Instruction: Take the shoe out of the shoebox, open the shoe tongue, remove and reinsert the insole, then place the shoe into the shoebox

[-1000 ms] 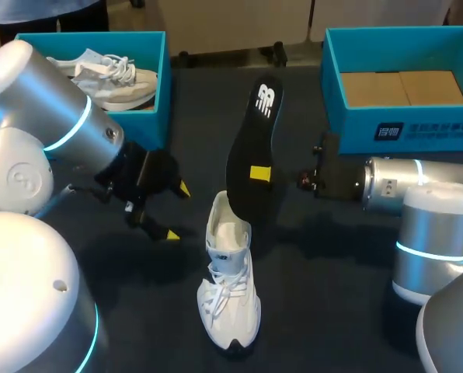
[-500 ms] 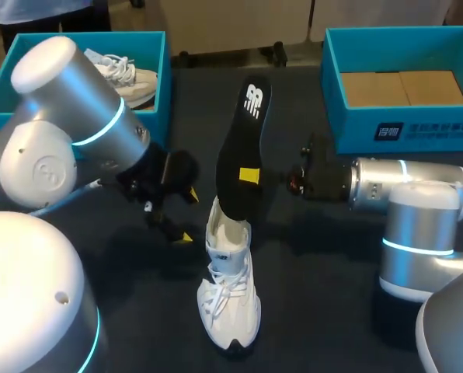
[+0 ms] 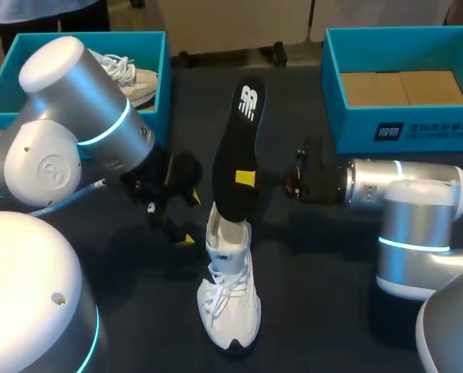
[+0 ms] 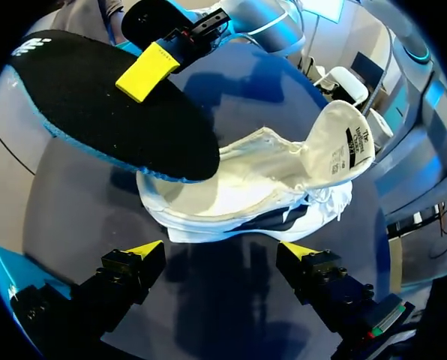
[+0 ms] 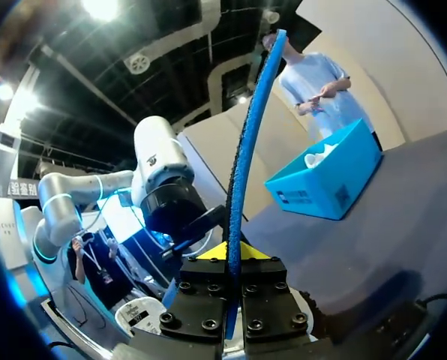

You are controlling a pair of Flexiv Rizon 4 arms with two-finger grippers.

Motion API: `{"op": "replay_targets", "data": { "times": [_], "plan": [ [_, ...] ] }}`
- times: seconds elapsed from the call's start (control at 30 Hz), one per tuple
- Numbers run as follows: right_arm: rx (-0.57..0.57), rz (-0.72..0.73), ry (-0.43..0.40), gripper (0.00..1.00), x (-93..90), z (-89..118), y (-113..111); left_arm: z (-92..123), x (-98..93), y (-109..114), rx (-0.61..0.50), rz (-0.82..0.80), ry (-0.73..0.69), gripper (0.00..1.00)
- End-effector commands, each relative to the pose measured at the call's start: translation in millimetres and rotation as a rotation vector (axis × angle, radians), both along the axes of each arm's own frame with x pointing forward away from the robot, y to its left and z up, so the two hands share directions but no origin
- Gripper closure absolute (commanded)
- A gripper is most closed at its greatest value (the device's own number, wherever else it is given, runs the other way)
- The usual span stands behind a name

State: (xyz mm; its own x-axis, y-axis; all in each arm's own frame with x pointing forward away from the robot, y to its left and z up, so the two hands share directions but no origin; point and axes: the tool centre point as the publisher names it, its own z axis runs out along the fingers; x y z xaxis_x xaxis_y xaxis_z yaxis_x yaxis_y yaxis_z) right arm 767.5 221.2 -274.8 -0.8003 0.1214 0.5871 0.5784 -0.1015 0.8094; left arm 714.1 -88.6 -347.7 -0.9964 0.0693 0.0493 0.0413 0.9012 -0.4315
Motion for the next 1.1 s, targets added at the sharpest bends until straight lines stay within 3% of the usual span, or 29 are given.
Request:
{"op": "replay_targets", "data": {
  "times": [0.03,1.1],
  "plan": [
    [0.015,-0.016,-0.009,1.00,-0.8,-3,5,-5,-0.5,-4,0.011,0.005,0.012,0.00],
    [0.014,-0.067,-0.095,1.00,-6.3,-26,9,-5,-0.5,-4,0.011,0.005,0.012,0.00]
  ]
}}
